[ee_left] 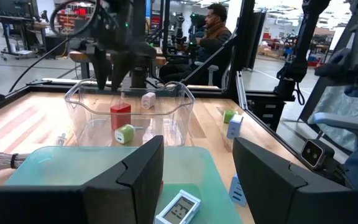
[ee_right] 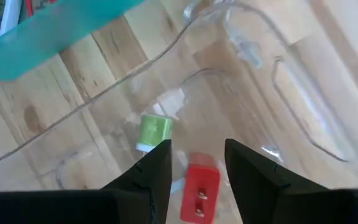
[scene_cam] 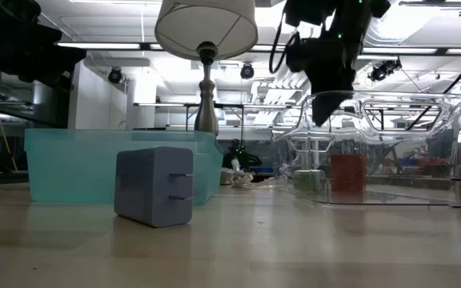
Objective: Pick & Place Office items
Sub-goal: Put the white charger adapter into the transparent bin
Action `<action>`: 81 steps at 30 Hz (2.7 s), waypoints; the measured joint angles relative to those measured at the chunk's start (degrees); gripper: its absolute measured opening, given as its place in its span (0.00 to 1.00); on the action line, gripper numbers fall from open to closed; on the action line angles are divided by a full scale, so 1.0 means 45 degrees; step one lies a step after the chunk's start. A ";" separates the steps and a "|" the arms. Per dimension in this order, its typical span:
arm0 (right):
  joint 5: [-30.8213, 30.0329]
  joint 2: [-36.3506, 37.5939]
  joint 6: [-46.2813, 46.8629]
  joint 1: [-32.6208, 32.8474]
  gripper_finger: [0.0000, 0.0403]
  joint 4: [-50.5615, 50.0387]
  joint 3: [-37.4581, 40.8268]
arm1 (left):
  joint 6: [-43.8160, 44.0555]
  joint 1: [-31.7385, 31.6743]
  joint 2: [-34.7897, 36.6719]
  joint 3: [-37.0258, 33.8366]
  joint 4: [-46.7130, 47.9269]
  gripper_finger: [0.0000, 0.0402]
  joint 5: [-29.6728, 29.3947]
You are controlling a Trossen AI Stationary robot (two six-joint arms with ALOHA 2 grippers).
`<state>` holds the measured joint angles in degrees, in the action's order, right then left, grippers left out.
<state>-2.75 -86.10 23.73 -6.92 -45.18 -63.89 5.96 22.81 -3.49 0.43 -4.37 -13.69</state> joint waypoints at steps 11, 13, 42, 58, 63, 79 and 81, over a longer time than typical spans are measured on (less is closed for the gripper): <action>-0.1054 0.2006 -0.1896 0.0234 0.33 -0.2479 -0.0259 | 0.0000 -0.0004 0.0000 0.0000 0.0000 0.46 0.0000; -0.1280 0.2448 -0.1659 0.0234 0.33 -0.3164 -0.0259 | 0.0000 -0.0004 0.0000 0.0000 0.0001 0.46 0.0000; -0.0303 0.6400 0.3588 0.2097 0.33 -0.7225 0.2148 | 0.0000 0.0000 0.0000 0.0000 -0.0003 0.46 0.0000; 0.1117 0.6968 0.3682 0.4172 0.33 -0.4801 0.4741 | -0.0003 0.0000 0.0000 0.0000 0.0002 0.46 0.0000; 0.0922 0.6968 0.3143 0.4514 0.37 -0.4801 0.4763 | -0.0002 -0.0002 0.0000 0.0000 0.0002 0.46 0.0000; 0.0307 0.6261 0.4746 0.4984 0.54 -0.4622 0.5469 | -0.0002 0.0000 0.0000 0.0000 0.0001 0.46 0.0000; 0.0344 0.6080 0.4883 0.4987 0.53 -0.4382 0.5623 | -0.0002 -0.0001 0.0000 0.0000 0.0001 0.46 0.0000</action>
<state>-1.20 -58.74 45.70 15.52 -64.90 -38.59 5.95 22.80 -3.49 0.43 -4.37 -13.69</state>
